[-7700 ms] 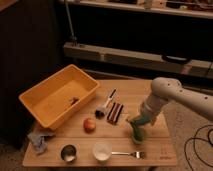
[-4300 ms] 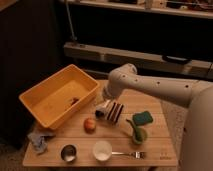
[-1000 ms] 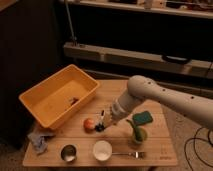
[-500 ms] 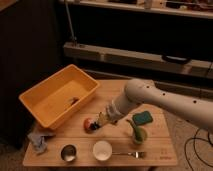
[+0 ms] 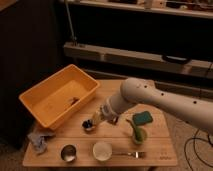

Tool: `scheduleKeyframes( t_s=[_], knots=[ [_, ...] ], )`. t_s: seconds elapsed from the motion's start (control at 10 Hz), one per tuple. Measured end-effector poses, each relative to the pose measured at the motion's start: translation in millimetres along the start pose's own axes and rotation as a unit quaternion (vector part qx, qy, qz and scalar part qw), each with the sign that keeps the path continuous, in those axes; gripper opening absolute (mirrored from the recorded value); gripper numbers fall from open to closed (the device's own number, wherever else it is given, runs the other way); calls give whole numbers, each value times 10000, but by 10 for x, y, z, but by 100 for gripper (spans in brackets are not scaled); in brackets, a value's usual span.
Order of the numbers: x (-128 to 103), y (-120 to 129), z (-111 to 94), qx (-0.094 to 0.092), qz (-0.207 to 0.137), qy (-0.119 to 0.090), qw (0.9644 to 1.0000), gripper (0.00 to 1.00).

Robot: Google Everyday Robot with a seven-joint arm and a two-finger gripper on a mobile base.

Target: Place brush in metal cup

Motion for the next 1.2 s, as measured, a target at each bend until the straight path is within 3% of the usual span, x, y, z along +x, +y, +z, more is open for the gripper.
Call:
scheduleKeyframes(
  t_s=[0.3, 0.6, 0.9, 1.2],
  knots=[
    [-138, 104, 186, -323, -275, 149, 9990, 0],
    [-126, 196, 332, -462, -457, 369, 9972, 0],
    [142, 188, 442, -401, -479, 593, 9963, 0],
    [623, 157, 334, -271, -437, 692, 9963, 0]
  ],
)
